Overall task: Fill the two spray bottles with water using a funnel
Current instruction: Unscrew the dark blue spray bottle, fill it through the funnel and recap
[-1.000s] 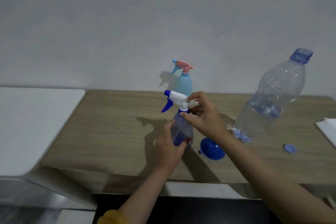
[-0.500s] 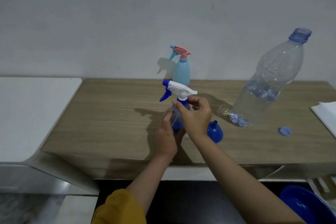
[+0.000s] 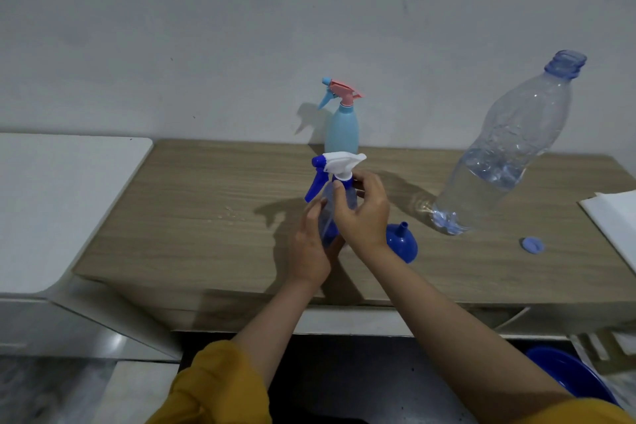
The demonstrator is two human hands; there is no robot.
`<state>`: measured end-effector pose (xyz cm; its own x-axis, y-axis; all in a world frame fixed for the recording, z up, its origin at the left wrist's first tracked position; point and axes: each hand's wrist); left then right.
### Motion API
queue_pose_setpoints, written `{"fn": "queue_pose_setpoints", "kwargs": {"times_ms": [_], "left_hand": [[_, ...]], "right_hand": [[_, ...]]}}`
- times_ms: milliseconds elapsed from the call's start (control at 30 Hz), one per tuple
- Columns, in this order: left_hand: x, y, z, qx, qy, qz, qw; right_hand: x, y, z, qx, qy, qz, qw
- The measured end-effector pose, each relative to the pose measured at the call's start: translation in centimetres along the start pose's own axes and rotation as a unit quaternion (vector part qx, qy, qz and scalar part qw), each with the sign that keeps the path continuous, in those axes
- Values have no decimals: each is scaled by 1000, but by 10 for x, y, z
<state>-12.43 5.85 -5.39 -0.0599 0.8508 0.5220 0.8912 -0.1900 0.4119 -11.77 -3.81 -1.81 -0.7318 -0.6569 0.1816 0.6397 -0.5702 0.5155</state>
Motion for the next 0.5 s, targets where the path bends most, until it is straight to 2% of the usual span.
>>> {"fn": "queue_pose_setpoints", "kwargs": {"times_ms": [100, 167, 233, 333, 500], "left_hand": [[-6, 1, 10, -30, -7, 16, 999], [-9, 0, 13, -32, -15, 14, 999], [-9, -1, 12, -19, -27, 10, 999], [-10, 1, 13, -4, -19, 9, 1000], [-9, 1, 14, 30, -16, 23, 999]], "right_hand": [[4, 7, 3, -75, 23, 0, 997], [5, 10, 2, -69, 22, 9, 997], [9, 11, -1, -41, 8, 53, 998], [16, 13, 0, -75, 17, 131, 988], [14, 16, 10, -112, 45, 65, 991]]}}
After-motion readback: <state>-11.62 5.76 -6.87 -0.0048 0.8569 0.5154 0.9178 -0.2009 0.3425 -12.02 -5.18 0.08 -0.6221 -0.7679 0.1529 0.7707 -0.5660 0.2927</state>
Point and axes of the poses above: each hand's wrist, its own y-axis towards the middle knuckle, its own x-axis out of the back of the hand, z = x × y, and after that the axes turned 3 degrees about -z, right-handed
